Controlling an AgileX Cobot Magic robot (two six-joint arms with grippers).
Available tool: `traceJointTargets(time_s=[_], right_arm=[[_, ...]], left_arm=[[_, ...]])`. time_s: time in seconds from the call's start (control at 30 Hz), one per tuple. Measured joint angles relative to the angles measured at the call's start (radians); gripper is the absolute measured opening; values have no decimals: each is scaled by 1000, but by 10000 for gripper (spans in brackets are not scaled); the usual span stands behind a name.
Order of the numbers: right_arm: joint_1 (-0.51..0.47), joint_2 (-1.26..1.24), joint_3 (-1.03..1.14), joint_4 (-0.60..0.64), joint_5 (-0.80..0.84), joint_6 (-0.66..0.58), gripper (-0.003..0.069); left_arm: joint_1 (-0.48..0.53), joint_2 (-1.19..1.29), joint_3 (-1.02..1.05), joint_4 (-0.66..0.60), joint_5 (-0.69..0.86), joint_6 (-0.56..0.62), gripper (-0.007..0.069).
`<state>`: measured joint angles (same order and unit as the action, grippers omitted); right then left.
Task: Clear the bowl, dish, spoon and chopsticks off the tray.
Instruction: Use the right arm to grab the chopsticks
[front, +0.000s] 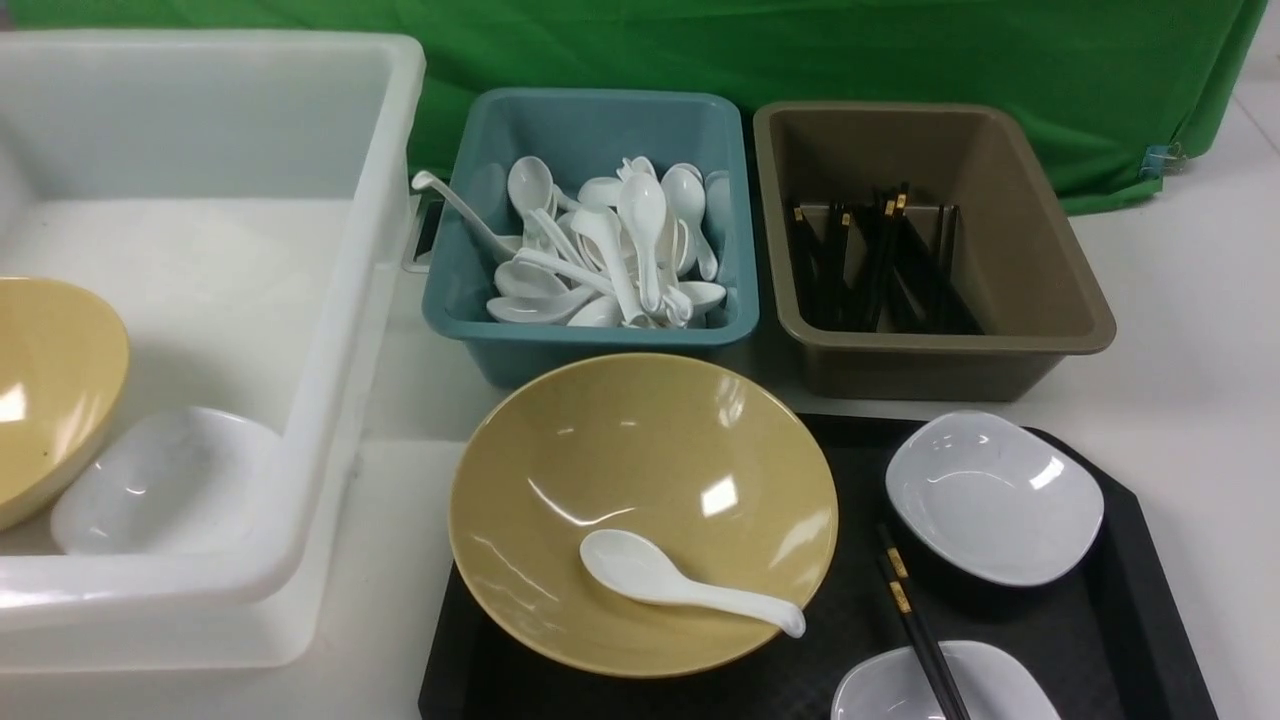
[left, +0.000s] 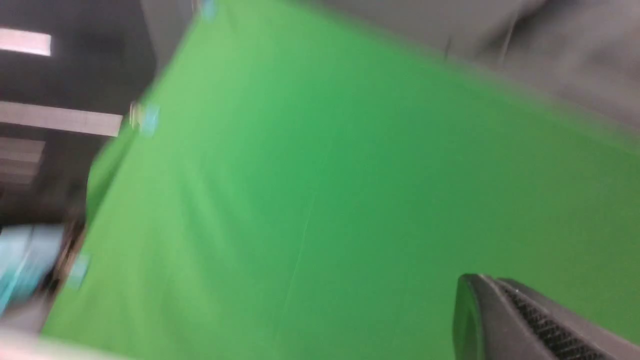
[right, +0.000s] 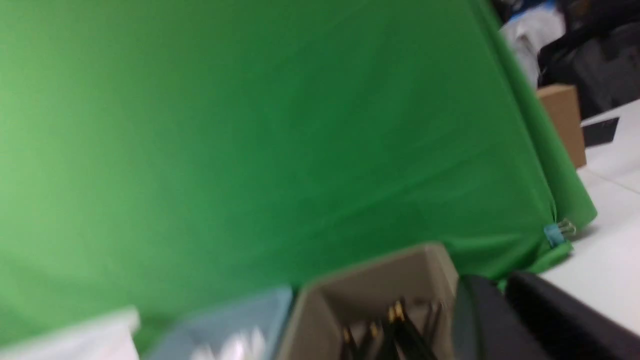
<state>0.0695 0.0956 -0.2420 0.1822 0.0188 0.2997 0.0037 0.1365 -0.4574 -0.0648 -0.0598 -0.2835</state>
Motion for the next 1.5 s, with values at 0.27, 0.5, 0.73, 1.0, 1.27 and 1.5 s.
traceJointTargets(time_s=[0.27, 0.5, 0.73, 1.0, 1.27, 1.5], right_arm=[[105, 542, -467, -38, 676, -265, 10], [205, 942, -644, -14, 1030, -409, 13], [413, 1161, -652, -6, 986, -404, 153], [504, 1357, -652, -31, 879, -300, 458], [506, 1481, -652, -33, 835, -290, 470], [506, 1534, -652, -34, 819, -286, 384]], left_arm=[[0, 429, -330, -66, 754, 284, -20], [-6, 749, -450, -379, 1079, 658, -20], [-292, 912, -464, -356, 1077, 665, -20], [-721, 1122, -465, -183, 990, 491, -20], [-775, 1165, -544, -181, 914, 492, -20], [-775, 1166, -586, -200, 855, 502, -20]])
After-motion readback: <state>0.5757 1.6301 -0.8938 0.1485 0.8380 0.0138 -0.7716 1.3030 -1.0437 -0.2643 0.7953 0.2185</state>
